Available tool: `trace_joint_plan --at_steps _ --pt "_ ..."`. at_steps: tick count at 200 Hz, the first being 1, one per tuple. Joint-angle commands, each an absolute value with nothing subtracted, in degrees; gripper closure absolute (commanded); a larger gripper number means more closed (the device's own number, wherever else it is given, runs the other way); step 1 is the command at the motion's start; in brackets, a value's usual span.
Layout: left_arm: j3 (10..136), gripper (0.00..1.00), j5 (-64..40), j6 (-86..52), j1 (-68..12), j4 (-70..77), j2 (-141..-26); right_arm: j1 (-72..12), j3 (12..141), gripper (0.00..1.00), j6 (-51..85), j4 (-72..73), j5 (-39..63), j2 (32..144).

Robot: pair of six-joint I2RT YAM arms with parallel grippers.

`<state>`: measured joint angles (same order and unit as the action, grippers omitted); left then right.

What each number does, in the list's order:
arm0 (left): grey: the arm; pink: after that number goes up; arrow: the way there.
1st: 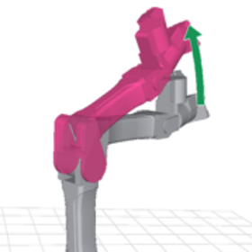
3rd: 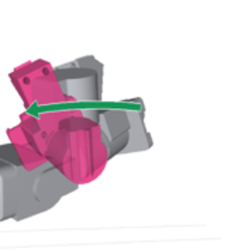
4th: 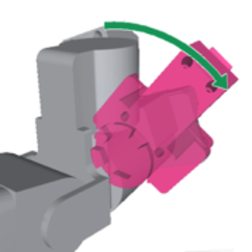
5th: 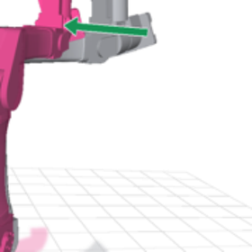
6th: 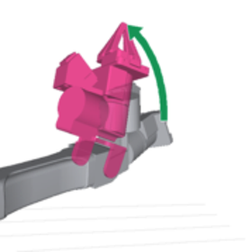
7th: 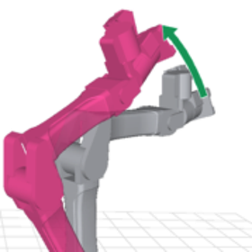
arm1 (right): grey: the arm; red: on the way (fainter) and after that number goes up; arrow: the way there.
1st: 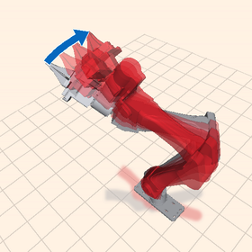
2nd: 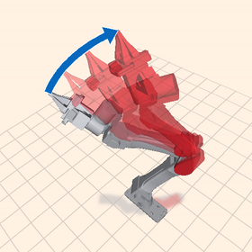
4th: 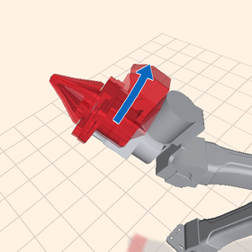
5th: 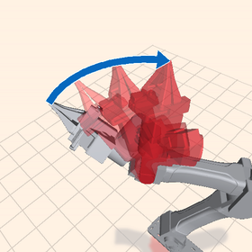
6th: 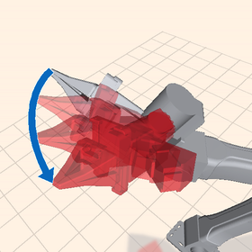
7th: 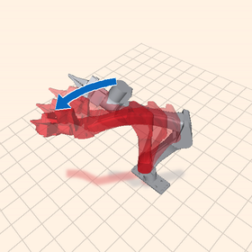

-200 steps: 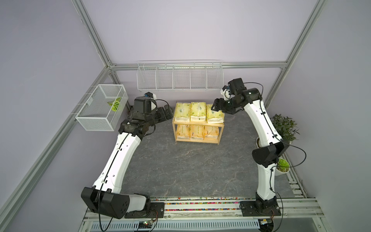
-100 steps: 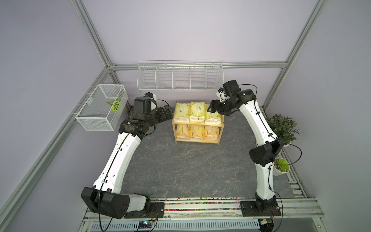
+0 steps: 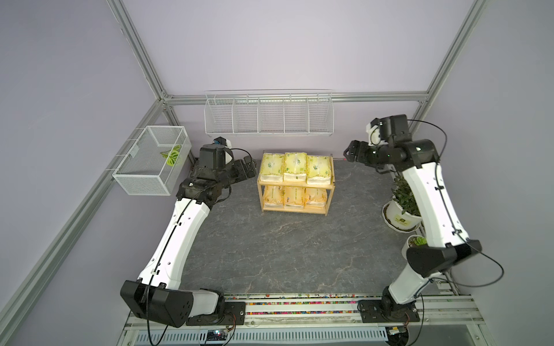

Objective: Place the tissue boxes on the shelf by color
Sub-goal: Reset both arms

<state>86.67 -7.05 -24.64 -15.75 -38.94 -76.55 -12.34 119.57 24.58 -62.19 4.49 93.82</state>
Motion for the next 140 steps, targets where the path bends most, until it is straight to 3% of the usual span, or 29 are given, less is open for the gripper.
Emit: trace_joint_plan --at_steps 1,51,112,140 --pt "86.18 0.00 -1.34 -21.98 -15.55 -37.91 -72.74 -11.67 107.93 0.09 24.09 -53.89 2.07 87.11" --pt "69.58 0.00 10.79 -16.06 -15.53 -24.96 -61.45 -8.37 79.38 0.01 24.78 -40.07 -0.80 71.74" --pt "45.00 0.00 25.02 -4.99 -15.55 -2.59 -49.17 -8.26 63.12 0.01 24.88 -29.84 -15.26 68.12" --pt "36.21 0.00 28.82 -1.24 -15.37 3.60 -49.08 -8.26 52.98 0.01 18.35 -16.06 -18.32 65.85"
